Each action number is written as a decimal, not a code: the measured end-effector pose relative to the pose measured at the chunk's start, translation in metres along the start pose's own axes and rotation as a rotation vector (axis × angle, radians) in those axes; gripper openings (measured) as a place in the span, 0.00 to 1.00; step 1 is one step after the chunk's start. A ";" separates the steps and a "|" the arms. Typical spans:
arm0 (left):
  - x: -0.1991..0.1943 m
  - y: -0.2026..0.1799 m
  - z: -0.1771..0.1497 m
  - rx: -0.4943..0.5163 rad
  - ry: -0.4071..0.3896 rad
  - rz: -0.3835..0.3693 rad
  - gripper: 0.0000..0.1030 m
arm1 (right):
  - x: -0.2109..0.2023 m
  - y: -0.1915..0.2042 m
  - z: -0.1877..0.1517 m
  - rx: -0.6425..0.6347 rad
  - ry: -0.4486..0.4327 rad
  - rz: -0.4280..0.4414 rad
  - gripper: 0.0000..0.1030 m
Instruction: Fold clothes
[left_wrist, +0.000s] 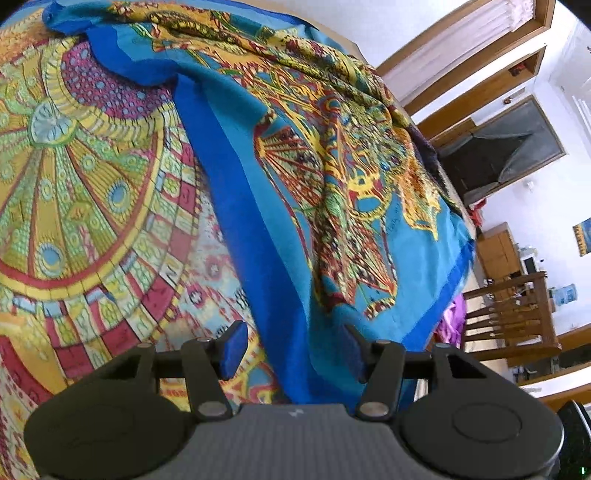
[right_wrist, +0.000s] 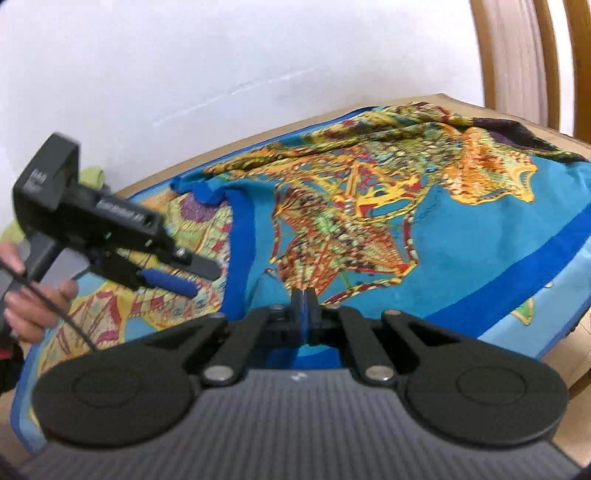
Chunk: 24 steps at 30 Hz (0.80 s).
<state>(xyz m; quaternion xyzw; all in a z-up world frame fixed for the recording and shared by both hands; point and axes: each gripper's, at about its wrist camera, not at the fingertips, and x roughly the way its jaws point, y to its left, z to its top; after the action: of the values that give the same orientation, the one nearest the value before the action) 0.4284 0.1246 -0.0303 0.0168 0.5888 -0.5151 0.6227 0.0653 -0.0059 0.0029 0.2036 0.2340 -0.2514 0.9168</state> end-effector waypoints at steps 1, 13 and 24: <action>0.000 0.001 -0.003 -0.010 0.004 -0.015 0.57 | -0.001 -0.003 0.002 0.009 -0.011 -0.008 0.03; 0.014 0.002 -0.007 -0.103 -0.009 -0.067 0.60 | -0.036 -0.037 0.022 0.056 -0.070 0.014 0.05; 0.008 -0.004 -0.006 -0.091 -0.036 -0.047 0.60 | -0.015 0.060 -0.019 -0.620 0.011 0.109 0.68</action>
<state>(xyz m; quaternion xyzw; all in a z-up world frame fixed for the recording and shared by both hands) 0.4199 0.1217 -0.0356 -0.0345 0.6006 -0.5025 0.6210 0.0811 0.0569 0.0107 -0.0719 0.2933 -0.1174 0.9461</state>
